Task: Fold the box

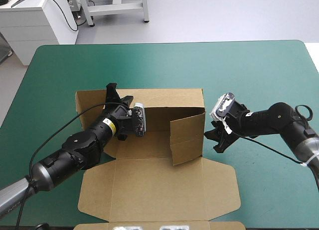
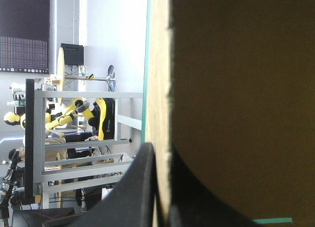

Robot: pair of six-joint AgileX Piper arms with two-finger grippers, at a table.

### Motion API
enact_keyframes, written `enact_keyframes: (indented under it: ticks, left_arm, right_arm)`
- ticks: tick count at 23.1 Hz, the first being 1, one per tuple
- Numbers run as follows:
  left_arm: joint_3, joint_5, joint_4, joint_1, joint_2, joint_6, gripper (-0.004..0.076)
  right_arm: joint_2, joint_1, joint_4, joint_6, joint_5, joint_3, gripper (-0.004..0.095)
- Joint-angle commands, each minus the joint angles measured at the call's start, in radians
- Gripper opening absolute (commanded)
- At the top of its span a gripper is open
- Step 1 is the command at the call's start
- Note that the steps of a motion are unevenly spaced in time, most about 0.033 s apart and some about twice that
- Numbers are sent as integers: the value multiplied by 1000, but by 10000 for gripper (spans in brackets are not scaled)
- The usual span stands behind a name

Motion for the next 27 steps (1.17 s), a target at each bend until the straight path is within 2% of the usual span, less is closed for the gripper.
enact_keyframes:
  ticks: [1, 6, 11, 16, 18, 20, 24, 27]
  left_arm:
    - [-21, 62, 14, -3, -11, -59, -8]
    - [-21, 33, 51, -3, -11, -100, -8]
    - [-21, 8, 45, -3, -11, -100, -8]
    - [-21, 9, 38, -3, -11, -140, -8]
    - [-21, 17, 35, -3, -11, -141, -8]
    - [-21, 51, 23, -3, -11, -154, -8]
    - [-21, 38, 15, -5, -11, -203, -8]
    - [-21, 68, 17, -40, -11, -203, -8]
  right_arm:
    - [-36, 1, 52, -9, 12, -23, 473]
    - [-36, 1, 64, -14, 10, -23, 473]
    - [-34, 4, 172, -71, -31, -23, 475]
    - [-15, 76, 184, -65, -110, -23, 599]
    - [-8, 123, 155, -14, -172, -27, 607]
    - [-4, 164, 65, 92, -228, -37, 607]
    - [7, 211, -22, 224, -327, -37, 607]
    - [36, 223, -112, 326, -353, -57, 607]
